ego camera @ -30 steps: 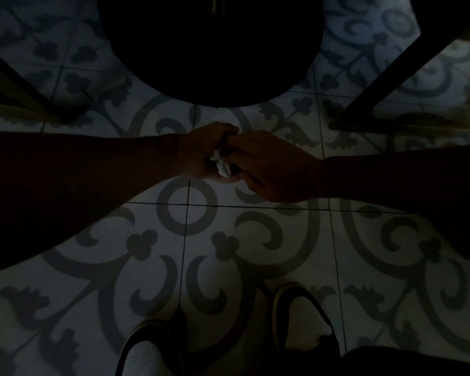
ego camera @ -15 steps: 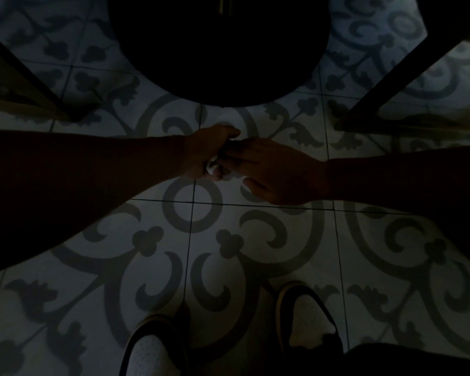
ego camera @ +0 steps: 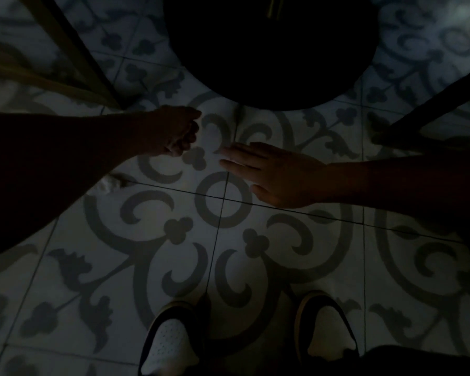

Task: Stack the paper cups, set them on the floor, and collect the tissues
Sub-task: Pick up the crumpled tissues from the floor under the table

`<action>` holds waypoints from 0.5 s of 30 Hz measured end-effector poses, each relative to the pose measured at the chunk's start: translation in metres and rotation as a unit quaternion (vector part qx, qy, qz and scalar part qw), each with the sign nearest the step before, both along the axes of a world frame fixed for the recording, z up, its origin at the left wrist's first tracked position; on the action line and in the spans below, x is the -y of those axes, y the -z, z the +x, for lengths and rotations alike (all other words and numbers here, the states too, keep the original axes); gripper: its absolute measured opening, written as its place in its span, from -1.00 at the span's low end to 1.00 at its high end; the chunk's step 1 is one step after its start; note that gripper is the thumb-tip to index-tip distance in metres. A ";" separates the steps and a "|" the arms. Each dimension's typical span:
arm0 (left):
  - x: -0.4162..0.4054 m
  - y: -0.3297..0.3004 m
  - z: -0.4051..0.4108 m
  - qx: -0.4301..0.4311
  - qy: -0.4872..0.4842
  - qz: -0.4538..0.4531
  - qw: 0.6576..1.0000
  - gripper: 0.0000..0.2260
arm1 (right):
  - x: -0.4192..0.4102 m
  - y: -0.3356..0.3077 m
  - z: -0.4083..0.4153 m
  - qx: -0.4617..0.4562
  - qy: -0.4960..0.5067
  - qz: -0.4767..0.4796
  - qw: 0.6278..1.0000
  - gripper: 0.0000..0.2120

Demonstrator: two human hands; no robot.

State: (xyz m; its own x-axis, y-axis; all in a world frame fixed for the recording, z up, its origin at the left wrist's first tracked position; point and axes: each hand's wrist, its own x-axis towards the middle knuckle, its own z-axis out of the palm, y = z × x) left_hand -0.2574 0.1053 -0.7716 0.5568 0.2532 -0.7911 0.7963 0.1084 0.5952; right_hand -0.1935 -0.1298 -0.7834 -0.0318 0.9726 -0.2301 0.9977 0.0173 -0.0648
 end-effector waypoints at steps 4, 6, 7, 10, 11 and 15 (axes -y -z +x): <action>-0.034 -0.006 -0.037 0.006 -0.063 -0.008 0.998 -0.56 | -0.039 0.010 -0.010 -0.003 -0.009 -0.013 1.000 -0.37; -0.045 -0.010 -0.062 -0.004 -0.104 0.000 0.995 -0.57 | -0.067 0.015 -0.020 -0.015 -0.019 -0.013 1.000 -0.34; -0.051 -0.011 -0.078 -0.011 -0.130 0.009 0.991 -0.57 | -0.084 0.017 -0.027 -0.024 -0.029 -0.014 0.999 -0.32; -0.069 -0.011 -0.131 -0.041 -0.190 0.034 0.980 -0.58 | -0.131 0.026 -0.051 -0.031 -0.069 0.000 0.997 -0.28; -0.073 -0.011 -0.146 -0.049 -0.201 0.029 0.978 -0.59 | -0.144 0.029 -0.057 -0.025 -0.079 0.006 0.997 -0.27; -0.084 -0.012 -0.211 -0.086 -0.253 0.041 0.963 -0.60 | -0.184 0.052 -0.079 -0.031 -0.123 -0.018 0.992 -0.31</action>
